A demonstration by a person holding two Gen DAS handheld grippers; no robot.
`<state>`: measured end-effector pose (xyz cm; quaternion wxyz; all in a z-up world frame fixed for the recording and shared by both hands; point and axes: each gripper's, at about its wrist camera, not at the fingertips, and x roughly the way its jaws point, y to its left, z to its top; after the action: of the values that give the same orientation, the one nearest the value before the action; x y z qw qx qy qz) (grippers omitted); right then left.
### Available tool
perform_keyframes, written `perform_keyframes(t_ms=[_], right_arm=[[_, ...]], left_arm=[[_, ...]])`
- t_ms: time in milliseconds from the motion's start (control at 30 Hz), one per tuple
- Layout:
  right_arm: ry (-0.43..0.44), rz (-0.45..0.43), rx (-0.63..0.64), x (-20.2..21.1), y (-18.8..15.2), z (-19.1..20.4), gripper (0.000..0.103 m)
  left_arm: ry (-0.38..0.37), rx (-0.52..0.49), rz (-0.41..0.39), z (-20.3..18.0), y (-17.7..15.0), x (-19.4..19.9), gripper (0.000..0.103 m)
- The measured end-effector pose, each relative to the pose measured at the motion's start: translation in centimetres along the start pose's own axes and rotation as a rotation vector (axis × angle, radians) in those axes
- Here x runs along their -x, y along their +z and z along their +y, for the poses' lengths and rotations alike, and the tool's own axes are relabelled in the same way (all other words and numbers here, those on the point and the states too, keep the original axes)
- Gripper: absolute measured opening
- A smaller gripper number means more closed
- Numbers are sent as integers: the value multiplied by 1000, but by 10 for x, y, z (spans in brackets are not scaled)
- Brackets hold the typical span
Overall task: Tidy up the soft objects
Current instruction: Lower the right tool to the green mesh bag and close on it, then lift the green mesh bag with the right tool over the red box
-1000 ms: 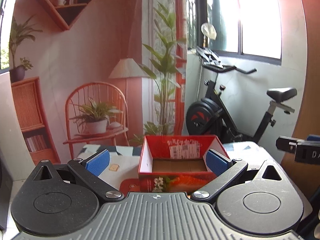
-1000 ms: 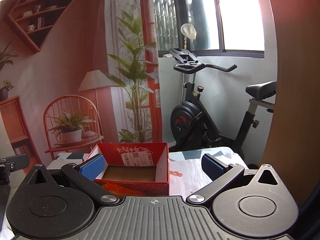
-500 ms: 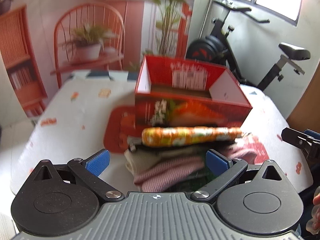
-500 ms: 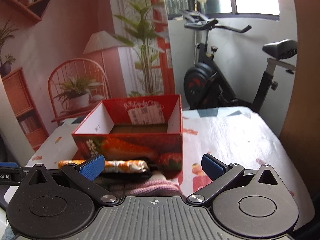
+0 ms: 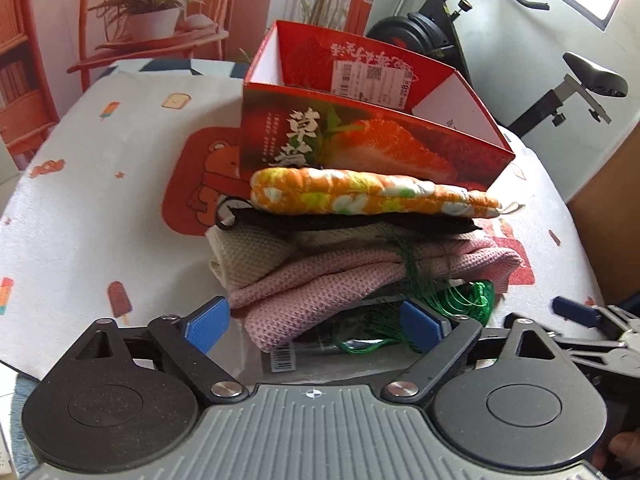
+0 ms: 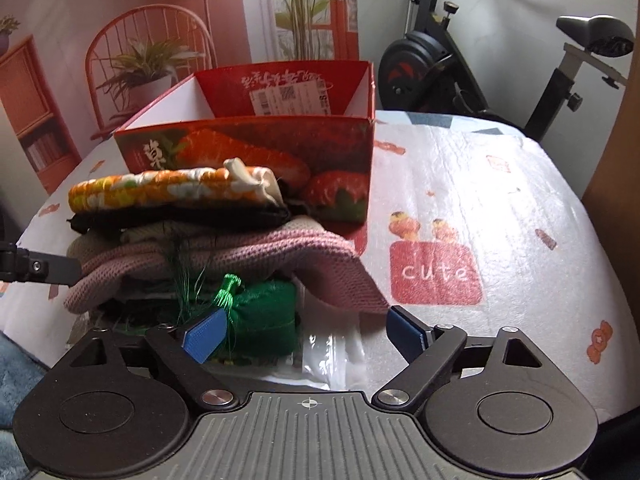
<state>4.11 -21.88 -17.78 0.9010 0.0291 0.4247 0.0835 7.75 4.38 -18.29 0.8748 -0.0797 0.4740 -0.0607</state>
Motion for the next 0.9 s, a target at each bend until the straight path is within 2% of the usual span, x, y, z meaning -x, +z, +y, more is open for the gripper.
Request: perform_keyframes(t_ms=[167, 300, 467, 600, 800, 900], right_arm=[[62, 30, 51, -9, -6, 6, 61], [99, 40, 70, -16, -7, 7, 54], [151, 41, 60, -30, -10, 3, 54], [217, 47, 50, -38, -13, 5, 53], [259, 55, 135, -44, -12, 27, 48], [272, 48, 175, -45, -10, 37, 47]], left_arm=[[-98, -40, 3, -9, -1, -5, 80], [-180, -63, 8, -17, 1, -11, 73], [-249, -78, 36, -32, 7, -28, 69], [-301, -97, 77, -45, 6, -44, 54], [-356, -84, 121, -48, -5, -61, 45], [-369, -52, 124, -44, -8, -65, 45]])
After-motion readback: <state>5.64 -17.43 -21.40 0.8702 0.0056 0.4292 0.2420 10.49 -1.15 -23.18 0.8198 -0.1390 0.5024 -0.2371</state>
